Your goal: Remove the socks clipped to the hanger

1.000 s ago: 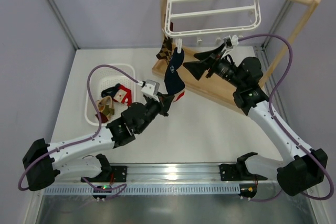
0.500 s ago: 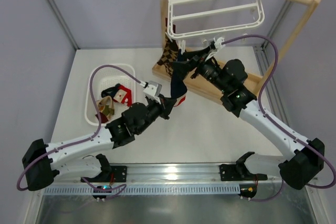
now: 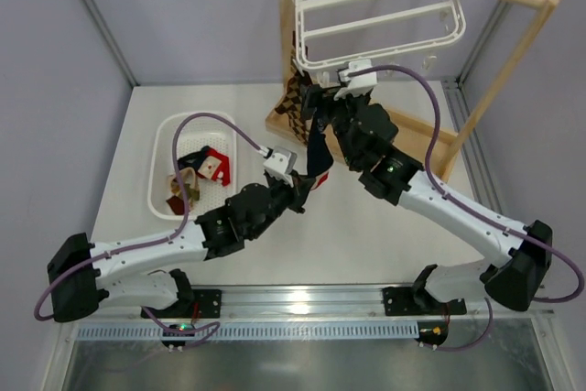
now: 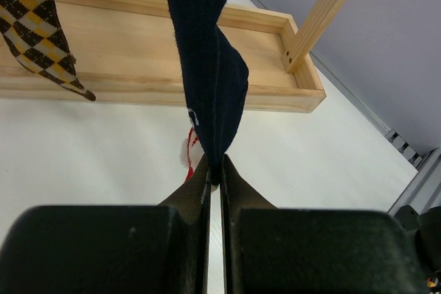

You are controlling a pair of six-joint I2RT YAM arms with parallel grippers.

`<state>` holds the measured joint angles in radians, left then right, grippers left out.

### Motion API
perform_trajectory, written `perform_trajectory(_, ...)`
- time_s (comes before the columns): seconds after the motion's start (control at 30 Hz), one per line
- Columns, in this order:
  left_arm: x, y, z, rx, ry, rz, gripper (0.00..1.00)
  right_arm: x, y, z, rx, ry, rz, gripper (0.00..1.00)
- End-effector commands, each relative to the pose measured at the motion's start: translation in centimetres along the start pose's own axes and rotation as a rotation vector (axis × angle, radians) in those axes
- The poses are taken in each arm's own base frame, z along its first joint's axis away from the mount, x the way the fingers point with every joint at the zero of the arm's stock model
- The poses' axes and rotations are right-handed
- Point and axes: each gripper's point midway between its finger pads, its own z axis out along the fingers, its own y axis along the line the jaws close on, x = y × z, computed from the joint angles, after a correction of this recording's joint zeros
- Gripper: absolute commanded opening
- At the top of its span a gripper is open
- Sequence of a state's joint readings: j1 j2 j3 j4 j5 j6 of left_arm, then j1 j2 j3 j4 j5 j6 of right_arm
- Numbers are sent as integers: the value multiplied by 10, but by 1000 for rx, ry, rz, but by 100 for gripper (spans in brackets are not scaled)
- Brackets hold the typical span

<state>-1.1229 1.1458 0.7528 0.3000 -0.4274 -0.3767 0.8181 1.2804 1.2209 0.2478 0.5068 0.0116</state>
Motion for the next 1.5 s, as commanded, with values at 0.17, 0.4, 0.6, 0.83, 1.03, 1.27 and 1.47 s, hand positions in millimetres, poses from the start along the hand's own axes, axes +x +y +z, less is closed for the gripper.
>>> perform_trajectory(0.17, -18, -13, 1, 18, -32, 15, 0, -12, -25, 9, 327, -18, -188, 88)
perform_trajectory(0.4, -16, -13, 0, 21, -28, 20, 0, -8, -35, 16, 450, -18, -273, 81)
perform_trajectory(0.6, -13, -14, 1, 24, -22, 22, 0, -12, -36, 20, 478, -36, -287, 71)
perform_trajectory(0.83, -3, -13, 4, 17, -4, 30, 0, -25, -36, 19, 477, -66, -288, 9)
perform_trajectory(1.03, 5, -13, 7, 15, 15, 35, 0, -25, -37, 17, 471, -63, -284, 4)
perform_trajectory(1.27, 10, -11, 9, -2, 24, 49, 0, -25, -29, 18, 411, -56, -228, 41)
perform_trajectory(1.47, 10, -12, 10, 0, 24, 51, 0, -30, -25, 21, 398, -27, -229, 72)
